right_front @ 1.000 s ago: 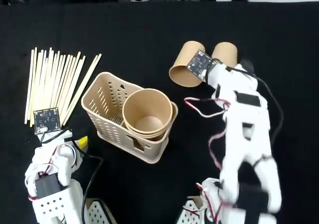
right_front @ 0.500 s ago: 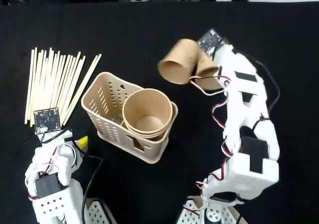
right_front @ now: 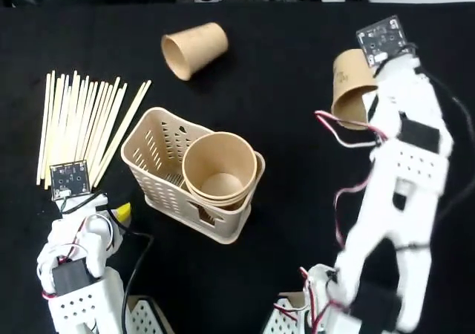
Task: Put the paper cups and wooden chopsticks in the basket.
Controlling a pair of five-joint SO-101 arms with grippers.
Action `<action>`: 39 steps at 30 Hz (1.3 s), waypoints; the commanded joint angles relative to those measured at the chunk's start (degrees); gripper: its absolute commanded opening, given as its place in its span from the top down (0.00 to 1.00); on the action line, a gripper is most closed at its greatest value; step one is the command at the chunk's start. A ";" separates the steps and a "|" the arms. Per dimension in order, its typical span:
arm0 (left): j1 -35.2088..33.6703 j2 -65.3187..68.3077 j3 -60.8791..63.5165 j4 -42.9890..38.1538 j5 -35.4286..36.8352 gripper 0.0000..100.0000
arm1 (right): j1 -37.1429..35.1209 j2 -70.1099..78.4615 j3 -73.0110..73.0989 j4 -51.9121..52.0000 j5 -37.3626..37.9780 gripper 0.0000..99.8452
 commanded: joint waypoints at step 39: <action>0.22 -0.35 -0.22 -0.88 -0.62 0.68 | -42.64 -15.87 -37.41 56.44 -23.65 0.99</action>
